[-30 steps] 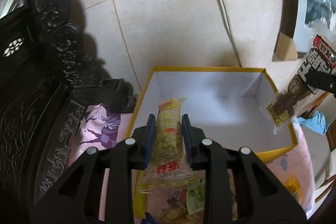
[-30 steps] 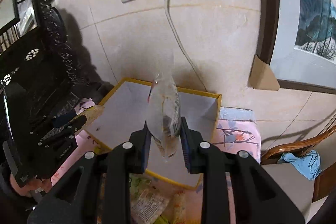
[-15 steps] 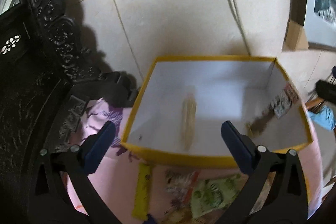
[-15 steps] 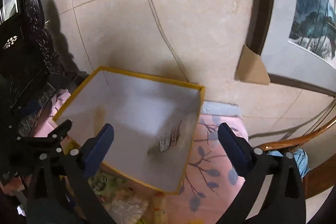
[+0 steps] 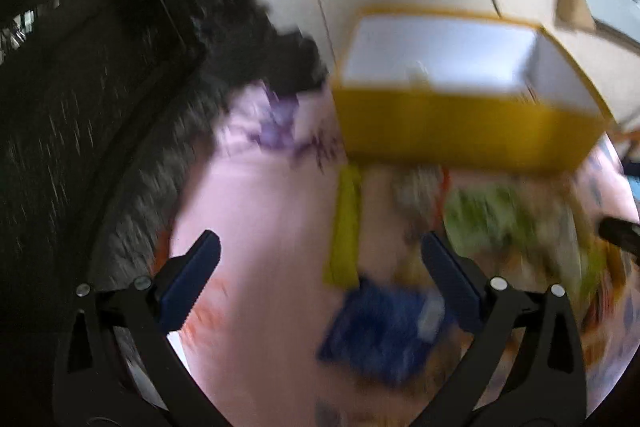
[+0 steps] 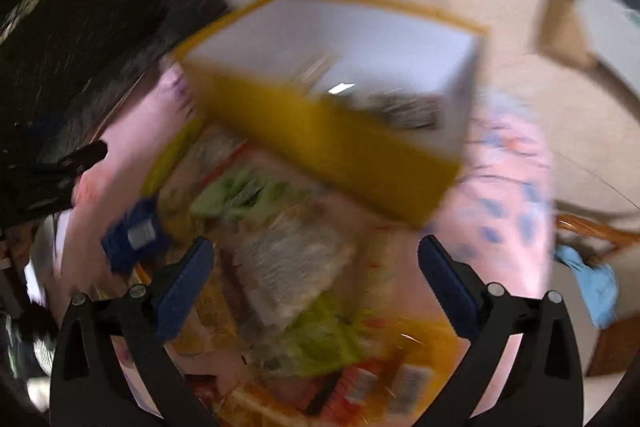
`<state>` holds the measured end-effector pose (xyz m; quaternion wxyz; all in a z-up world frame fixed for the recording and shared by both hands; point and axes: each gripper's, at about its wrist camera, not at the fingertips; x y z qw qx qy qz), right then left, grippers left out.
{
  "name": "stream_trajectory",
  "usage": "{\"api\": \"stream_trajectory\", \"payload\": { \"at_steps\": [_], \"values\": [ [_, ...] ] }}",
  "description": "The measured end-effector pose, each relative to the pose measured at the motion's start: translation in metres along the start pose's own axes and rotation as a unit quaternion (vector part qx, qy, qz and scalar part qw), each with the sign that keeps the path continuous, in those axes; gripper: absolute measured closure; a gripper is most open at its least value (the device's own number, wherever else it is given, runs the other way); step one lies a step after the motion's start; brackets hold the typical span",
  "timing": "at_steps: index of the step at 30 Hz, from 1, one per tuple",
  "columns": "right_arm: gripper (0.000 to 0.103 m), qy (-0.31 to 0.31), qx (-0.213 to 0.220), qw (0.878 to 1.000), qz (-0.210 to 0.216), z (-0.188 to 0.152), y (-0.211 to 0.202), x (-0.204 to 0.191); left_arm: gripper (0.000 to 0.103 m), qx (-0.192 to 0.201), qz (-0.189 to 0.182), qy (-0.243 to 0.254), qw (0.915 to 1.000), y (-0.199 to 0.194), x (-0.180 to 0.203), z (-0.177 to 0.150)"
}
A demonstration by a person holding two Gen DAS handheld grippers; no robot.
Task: Organize snacks
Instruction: 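Lower the right tool and grasp a clear white-labelled snack bag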
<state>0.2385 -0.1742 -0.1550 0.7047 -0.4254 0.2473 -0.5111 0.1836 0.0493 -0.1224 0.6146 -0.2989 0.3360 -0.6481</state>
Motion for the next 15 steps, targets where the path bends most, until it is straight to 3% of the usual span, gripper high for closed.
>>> {"api": "stream_trajectory", "payload": {
  "at_steps": [3, 7, 8, 9, 12, 15],
  "values": [
    [0.001, -0.019, -0.015, 0.999, 0.020, -0.006, 0.033, -0.010, 0.002, -0.036, -0.010, 0.026, 0.9990, 0.005, 0.008, -0.040],
    [0.001, 0.017, -0.023, 0.999, 0.042, -0.009, 0.048, -0.011, 0.002, -0.062, -0.005, 0.061, 0.9962, 0.018, 0.014, -0.066],
    [0.019, 0.022, -0.027, 0.998, 0.046, -0.011, 0.049, -0.012, 0.002, -0.069, -0.010, 0.067, 0.9953, 0.023, 0.014, -0.071],
    [0.043, 0.018, -0.024, 0.999, 0.028, -0.012, 0.047, -0.013, 0.002, -0.075, -0.017, 0.070, 0.9946, 0.027, 0.013, -0.072],
    [0.060, 0.012, -0.019, 1.000, 0.012, -0.013, 0.036, -0.014, 0.002, -0.068, -0.041, 0.058, 0.9952, 0.031, 0.006, -0.069],
    [0.068, 0.040, -0.012, 0.999, 0.012, -0.015, 0.015, -0.006, 0.002, -0.065, -0.058, 0.047, 0.9951, 0.034, 0.000, -0.064]
  ]
}}
Point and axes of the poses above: each gripper's, at about its wrist camera, not at the fingertips, and y roughly the way its jaws point, x to its right, z to its top, and after that the axes turned 14 degrees about -z, right-handed
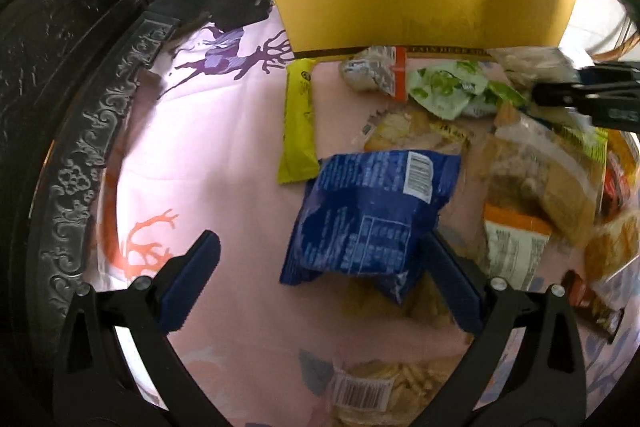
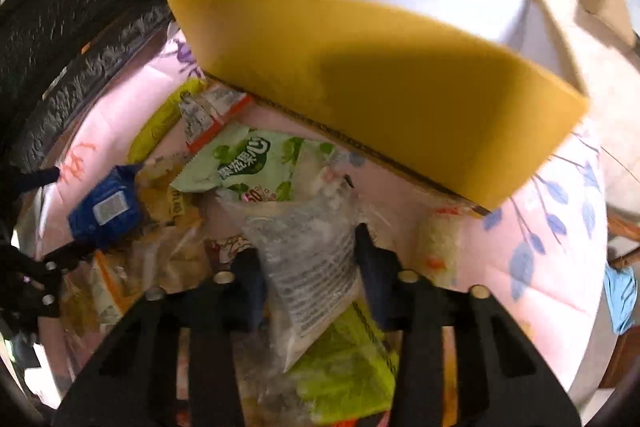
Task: Organize snacks
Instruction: 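Lower the right tool and grasp a clear white-labelled snack bag, then grasp the blue snack bag with the left tool while the right tool holds its bag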
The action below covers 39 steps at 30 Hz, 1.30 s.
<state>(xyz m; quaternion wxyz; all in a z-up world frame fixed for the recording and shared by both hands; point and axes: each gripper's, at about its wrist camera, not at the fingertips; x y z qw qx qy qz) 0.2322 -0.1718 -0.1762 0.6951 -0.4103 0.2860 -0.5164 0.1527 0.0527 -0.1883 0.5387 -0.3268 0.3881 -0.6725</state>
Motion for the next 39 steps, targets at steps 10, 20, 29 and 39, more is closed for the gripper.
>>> {"api": "stream_trajectory", "payload": {
  "at_steps": [10, 20, 29, 39],
  "values": [
    [0.069, 0.042, -0.016, 0.999, 0.005, -0.022, -0.030, 0.013, 0.002, -0.020, -0.077, -0.035, 0.9962, 0.024, -0.012, 0.006],
    [0.069, 0.061, 0.008, 0.998, 0.004, -0.026, -0.062, 0.022, 0.040, -0.022, -0.102, -0.063, 0.9926, 0.036, -0.009, -0.002],
    [0.069, 0.070, 0.027, 0.997, 0.003, -0.028, -0.090, 0.022, 0.053, -0.007, -0.085, -0.081, 0.9931, 0.008, -0.022, -0.011],
    [0.069, 0.060, 0.040, 0.997, 0.014, -0.033, -0.114, 0.016, 0.078, 0.042, -0.103, -0.087, 0.9899, -0.027, -0.022, -0.014]
  ]
}}
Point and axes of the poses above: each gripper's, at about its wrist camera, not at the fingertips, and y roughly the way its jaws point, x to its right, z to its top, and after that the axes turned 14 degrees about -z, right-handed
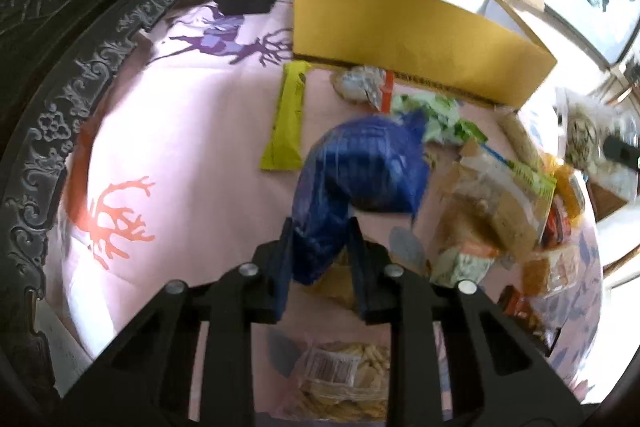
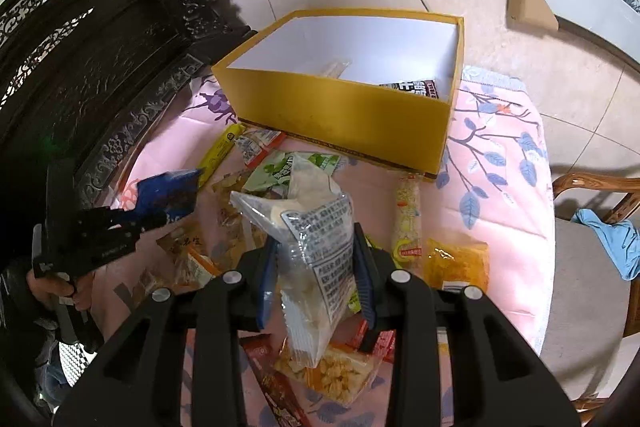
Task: Organize snacks
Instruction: 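Grasp the blue snack bag with the left tool while the right tool holds its bag, then carry both bags over the yellow box and open both tools to release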
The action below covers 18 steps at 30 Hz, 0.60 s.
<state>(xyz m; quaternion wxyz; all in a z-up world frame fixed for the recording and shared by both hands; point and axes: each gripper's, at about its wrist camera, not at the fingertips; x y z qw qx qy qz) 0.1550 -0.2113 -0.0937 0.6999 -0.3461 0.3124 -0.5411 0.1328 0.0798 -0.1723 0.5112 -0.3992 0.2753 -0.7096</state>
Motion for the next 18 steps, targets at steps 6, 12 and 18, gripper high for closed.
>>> {"api": "stream_trajectory", "payload": {
  "at_steps": [6, 12, 18],
  "values": [
    [0.069, -0.004, -0.004, 1.000, 0.000, -0.003, -0.001, -0.002, 0.062, -0.004, 0.015, 0.033, 0.9993, 0.002, 0.005, -0.001],
    [0.069, -0.002, -0.015, 1.000, -0.003, -0.006, 0.006, -0.001, 0.009, -0.004, 0.069, 0.106, 0.9920, 0.016, 0.010, 0.004],
    [0.069, 0.005, -0.019, 1.000, -0.006, -0.007, 0.010, 0.002, 0.010, -0.020, 0.056, 0.174, 0.9830, 0.042, 0.027, 0.006]
  ]
}}
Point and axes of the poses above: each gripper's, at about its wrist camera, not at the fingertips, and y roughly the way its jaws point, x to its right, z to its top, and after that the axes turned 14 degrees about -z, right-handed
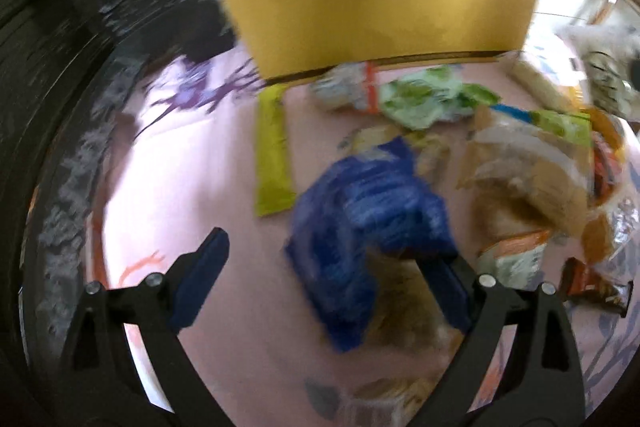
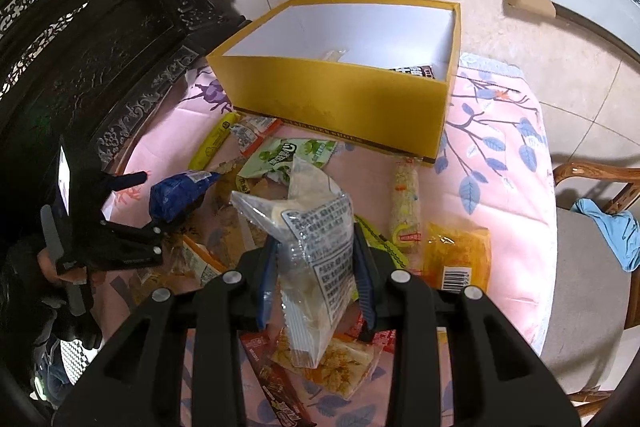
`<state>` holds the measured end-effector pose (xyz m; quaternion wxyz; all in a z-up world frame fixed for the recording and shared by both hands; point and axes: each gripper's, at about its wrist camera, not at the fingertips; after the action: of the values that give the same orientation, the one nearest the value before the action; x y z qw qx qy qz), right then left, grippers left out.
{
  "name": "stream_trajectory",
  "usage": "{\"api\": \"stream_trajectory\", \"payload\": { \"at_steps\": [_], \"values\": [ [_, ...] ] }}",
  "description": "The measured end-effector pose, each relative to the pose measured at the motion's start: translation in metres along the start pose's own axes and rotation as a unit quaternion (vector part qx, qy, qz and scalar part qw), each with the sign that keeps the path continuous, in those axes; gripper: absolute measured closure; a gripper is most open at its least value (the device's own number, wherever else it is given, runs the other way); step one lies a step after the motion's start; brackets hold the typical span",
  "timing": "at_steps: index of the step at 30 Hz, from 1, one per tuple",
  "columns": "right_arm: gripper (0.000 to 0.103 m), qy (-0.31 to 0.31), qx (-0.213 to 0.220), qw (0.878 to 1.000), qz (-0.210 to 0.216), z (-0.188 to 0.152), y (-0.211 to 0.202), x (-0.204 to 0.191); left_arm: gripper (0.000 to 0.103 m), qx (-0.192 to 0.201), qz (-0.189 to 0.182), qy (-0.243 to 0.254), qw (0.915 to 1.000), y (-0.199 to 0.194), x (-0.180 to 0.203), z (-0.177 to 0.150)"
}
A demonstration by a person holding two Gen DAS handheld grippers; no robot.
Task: Organize snacks
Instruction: 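Carry both bags over the yellow box and open both tools to release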
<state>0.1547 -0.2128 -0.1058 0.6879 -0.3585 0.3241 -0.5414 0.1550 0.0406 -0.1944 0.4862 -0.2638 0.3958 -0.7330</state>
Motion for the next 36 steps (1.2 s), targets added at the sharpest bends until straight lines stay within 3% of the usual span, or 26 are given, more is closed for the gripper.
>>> {"api": "stream_trajectory", "payload": {
  "at_steps": [1, 2, 3, 7, 11, 15, 19, 21, 24, 27, 36],
  "values": [
    [0.069, 0.001, -0.001, 1.000, -0.001, 0.000, 0.001, 0.001, 0.015, 0.001, -0.011, 0.005, 0.9999, 0.003, 0.001, 0.002],
    [0.069, 0.003, -0.001, 1.000, -0.002, 0.000, 0.001, 0.002, 0.046, -0.004, -0.024, 0.006, 0.9997, 0.006, 0.002, 0.005],
    [0.069, 0.003, -0.002, 1.000, -0.001, -0.001, 0.001, 0.002, 0.057, -0.015, -0.035, -0.006, 0.9993, 0.011, -0.001, 0.008],
    [0.069, 0.003, -0.001, 1.000, -0.001, -0.002, -0.002, 0.001, 0.064, -0.008, -0.046, -0.049, 0.9977, 0.013, -0.013, 0.011],
    [0.069, 0.005, 0.005, 1.000, 0.003, -0.001, -0.007, 0.001, 0.066, -0.002, -0.065, -0.088, 0.9940, -0.001, -0.019, 0.015],
    [0.069, 0.008, 0.017, 1.000, 0.005, 0.003, -0.016, -0.001, 0.066, 0.011, -0.056, -0.100, 0.9934, -0.022, -0.016, 0.018],
    [0.069, 0.013, 0.035, 0.999, 0.006, 0.010, -0.030, -0.001, 0.066, 0.049, -0.057, -0.116, 0.9905, -0.055, -0.012, 0.030],
    [0.069, 0.013, 0.049, 0.999, 0.003, 0.017, -0.037, -0.001, 0.066, 0.070, -0.038, -0.123, 0.9892, -0.073, -0.008, 0.044],
    [0.069, 0.012, 0.075, 0.997, 0.000, 0.035, -0.047, 0.000, 0.066, 0.101, -0.011, -0.126, 0.9869, -0.092, -0.005, 0.066],
    [0.069, 0.009, 0.096, 0.995, -0.009, 0.060, -0.050, 0.004, 0.066, 0.130, -0.015, -0.114, 0.9848, -0.102, -0.001, 0.099],
    [0.069, 0.023, 0.131, 0.991, -0.024, 0.150, -0.024, 0.020, 0.066, 0.163, -0.029, -0.096, 0.9814, -0.070, -0.009, 0.180]
  ]
}}
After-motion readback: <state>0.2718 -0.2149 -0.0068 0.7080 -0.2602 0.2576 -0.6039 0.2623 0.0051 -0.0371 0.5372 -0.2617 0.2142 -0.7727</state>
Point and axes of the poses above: each gripper's, at about its wrist camera, not at the fingertips, and y roughly the way its jaws point, x to its right, z to its top, and after that the axes turned 14 degrees about -z, right-handed
